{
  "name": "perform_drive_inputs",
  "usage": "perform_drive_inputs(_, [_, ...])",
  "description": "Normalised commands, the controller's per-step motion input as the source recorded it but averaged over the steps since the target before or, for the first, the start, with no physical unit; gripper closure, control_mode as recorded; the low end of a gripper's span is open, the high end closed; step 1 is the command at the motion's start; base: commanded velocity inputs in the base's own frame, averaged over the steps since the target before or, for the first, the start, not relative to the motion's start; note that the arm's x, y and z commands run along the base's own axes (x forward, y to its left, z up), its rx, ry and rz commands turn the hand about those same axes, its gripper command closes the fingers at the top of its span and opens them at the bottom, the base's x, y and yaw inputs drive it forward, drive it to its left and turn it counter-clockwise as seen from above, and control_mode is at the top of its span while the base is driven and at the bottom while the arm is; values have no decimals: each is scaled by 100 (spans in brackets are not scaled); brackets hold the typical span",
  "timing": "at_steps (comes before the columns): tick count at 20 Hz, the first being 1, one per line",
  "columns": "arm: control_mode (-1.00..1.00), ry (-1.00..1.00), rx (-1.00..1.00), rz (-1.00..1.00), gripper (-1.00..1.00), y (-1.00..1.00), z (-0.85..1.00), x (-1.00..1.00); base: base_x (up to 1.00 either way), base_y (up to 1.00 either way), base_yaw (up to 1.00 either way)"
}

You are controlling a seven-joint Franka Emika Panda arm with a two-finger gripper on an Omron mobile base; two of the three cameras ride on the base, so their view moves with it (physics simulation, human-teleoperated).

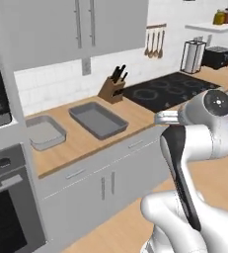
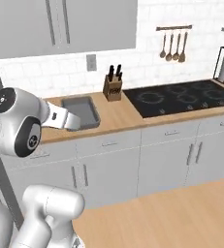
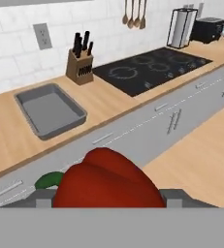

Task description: Place one bell pepper and one steak in each tupperware on the nearby counter, to pack two identical lunches.

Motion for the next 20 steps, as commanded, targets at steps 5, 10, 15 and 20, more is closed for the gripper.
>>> perform_drive_inputs(5, [100,0,0,0,100,0,0,0,100,-39,65])
perform_drive_inputs(10, [100,0,0,0,100,0,0,0,100,-37,66])
perform_drive_inputs(15, [100,0,0,0,100,0,0,0,100,-23,72])
perform_drive_inputs(20, [-100,1,0,9,100,-19,-25,4,40,-10,37])
